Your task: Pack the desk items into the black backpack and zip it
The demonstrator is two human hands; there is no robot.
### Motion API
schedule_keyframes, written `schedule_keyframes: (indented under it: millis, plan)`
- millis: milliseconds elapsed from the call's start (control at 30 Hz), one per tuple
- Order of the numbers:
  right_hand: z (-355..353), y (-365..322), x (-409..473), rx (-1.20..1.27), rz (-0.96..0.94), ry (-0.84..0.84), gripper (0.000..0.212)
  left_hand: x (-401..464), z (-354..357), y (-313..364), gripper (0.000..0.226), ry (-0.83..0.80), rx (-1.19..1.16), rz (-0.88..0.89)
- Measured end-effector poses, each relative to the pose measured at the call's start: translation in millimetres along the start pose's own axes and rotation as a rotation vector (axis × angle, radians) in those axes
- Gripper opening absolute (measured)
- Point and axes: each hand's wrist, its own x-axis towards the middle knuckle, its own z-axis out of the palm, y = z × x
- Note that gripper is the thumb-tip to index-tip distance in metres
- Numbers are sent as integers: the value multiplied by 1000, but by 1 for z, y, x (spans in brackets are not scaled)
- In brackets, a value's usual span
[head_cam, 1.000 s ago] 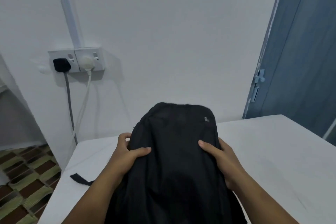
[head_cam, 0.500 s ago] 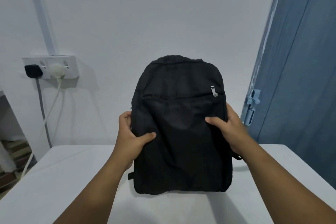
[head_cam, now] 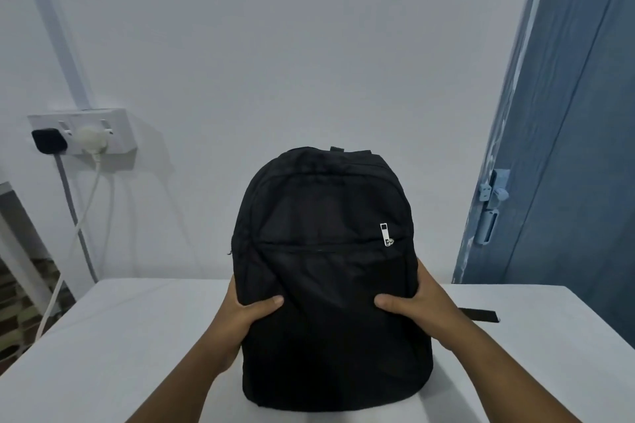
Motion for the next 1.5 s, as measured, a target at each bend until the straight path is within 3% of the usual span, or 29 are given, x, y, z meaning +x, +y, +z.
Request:
schedule_keyframes:
  millis: [133, 233, 533, 600, 733, 800, 1167, 1267, 1500]
  plan:
    - [1, 8, 11, -9, 19, -4, 90, 12, 7, -11, 87, 98, -30, 77]
    - [7, 10, 21, -5, -20, 106, 76, 26, 14, -7, 62, 155, -56, 130]
    - [-13, 3, 85, 66, -148, 298, 57, 96, 21, 25, 74, 86, -50, 250]
    - [-17, 17, 95, 78, -98, 268, 62, 109, 20, 14, 79, 75, -33, 205]
    - [-22, 78, 88, 61, 108, 178, 88, 117, 11, -20, 114, 98, -5, 51]
    - [-19, 103, 78, 61, 146, 135, 88, 117, 8, -35, 125, 66, -17, -8]
    - [9, 124, 98, 131, 206, 336, 42, 148, 22, -48, 125, 34, -81, -5]
    - [9, 124, 105, 92, 223, 317, 57, 154, 18, -49, 134, 14, -67, -76]
    - [11, 119, 101, 109, 242, 311, 87, 151, 15, -50, 126, 32, -60, -118]
